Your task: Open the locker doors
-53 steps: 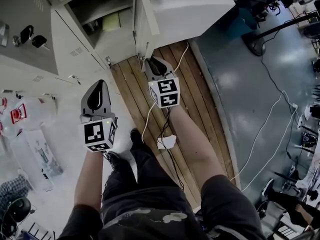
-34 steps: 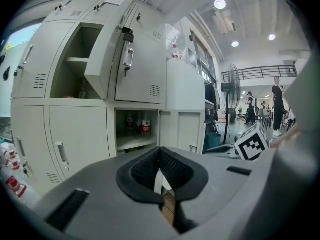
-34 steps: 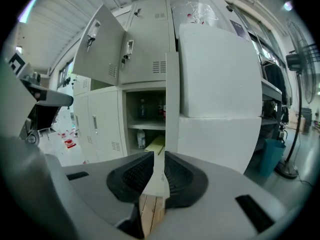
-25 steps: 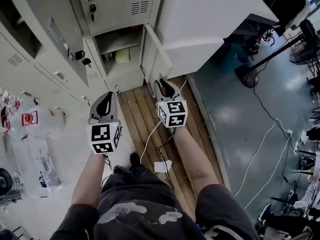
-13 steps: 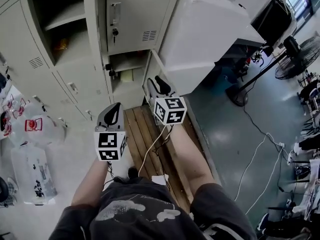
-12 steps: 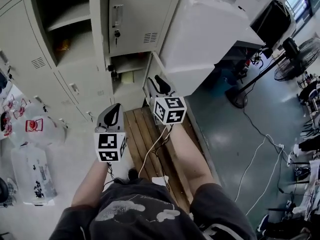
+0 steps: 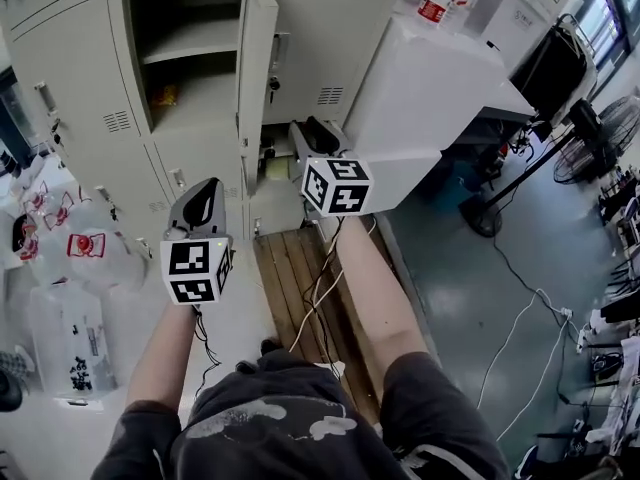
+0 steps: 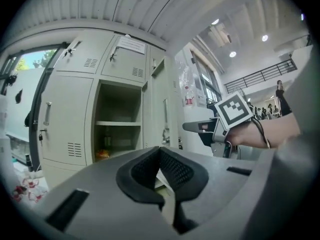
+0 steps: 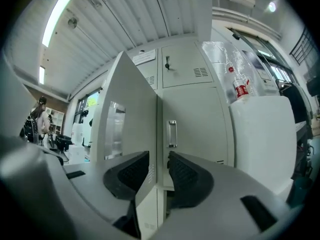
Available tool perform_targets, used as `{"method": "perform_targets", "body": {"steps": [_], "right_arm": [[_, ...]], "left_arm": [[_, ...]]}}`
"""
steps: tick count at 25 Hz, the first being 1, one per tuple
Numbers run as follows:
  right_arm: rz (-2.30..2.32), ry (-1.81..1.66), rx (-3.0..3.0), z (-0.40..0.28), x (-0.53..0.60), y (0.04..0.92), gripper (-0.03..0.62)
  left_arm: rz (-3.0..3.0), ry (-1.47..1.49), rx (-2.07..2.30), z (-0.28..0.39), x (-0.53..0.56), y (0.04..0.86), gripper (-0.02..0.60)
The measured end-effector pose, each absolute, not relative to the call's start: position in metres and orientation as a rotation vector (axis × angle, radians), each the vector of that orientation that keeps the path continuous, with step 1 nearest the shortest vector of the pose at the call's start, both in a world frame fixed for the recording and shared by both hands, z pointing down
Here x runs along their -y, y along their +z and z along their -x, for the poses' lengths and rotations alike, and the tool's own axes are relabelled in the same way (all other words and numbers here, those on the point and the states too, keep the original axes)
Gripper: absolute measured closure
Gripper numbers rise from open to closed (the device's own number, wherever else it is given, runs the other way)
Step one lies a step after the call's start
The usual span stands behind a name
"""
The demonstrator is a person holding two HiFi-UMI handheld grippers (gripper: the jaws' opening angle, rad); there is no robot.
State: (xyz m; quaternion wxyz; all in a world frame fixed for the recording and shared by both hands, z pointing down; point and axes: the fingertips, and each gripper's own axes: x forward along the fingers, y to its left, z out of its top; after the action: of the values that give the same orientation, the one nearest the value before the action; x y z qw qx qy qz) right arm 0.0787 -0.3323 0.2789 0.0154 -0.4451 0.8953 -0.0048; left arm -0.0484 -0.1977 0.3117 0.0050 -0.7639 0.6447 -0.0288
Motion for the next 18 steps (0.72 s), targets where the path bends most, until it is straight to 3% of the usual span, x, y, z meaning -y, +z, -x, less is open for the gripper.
{"method": "perform_targets", "body": {"steps": [18], "right_arm": [[1.196,0.09,-2.832,-0.006,0.444,0.243,0.434]], "left_arm": [[2.157,-0.022,-2.206,0.106,0.269,0.278,0.572]]}}
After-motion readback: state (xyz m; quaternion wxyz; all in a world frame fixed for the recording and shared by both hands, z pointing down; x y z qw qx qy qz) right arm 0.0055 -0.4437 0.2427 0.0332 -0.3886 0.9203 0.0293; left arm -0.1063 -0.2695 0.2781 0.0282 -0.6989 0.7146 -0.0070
